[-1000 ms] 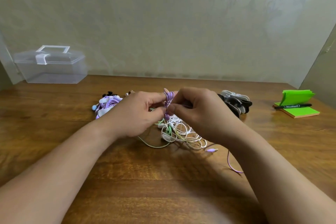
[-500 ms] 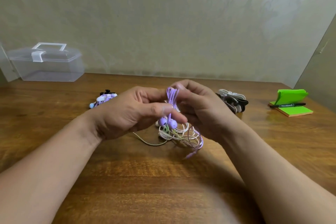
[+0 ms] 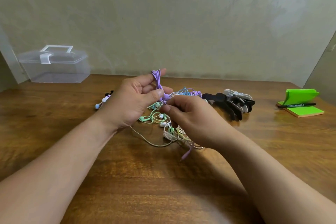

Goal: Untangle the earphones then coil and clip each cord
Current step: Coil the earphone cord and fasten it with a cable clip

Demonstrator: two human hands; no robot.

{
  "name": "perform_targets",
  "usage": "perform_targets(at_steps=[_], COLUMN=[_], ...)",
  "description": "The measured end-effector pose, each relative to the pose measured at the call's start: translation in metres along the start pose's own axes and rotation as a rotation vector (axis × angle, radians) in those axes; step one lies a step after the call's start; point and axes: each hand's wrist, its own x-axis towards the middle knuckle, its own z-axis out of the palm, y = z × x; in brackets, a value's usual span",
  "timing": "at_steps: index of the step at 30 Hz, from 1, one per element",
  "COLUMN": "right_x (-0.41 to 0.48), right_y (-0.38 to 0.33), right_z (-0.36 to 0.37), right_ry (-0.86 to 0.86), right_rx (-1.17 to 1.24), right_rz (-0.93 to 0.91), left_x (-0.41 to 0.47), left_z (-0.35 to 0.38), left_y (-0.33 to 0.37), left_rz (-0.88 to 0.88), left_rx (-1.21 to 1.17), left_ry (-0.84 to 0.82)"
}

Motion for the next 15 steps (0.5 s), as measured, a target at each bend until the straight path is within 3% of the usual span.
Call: perform_targets(at_steps=[6,10,15], right_x=[-0.001,0.001,0.002], right_y=[0.003,0.005,0.011], right_z=[-0.017,-0.03,-0.039], right_ry=[0.149,0.223,0.143], right_rx=[-0.168,0.019,0.388], right_rz=[-0.061,-0.097,-0.104], left_x=[-0.004,-0.009,-0.014], left_z=[-0.004,-0.002,0.002], left_y=[-0.004,0.004,0.009], left_rz=[0.031,-0.021,-0.089], left_rx=[0.337,0.263,0.017], left_ry=[-0.184,-0.355,-0.539])
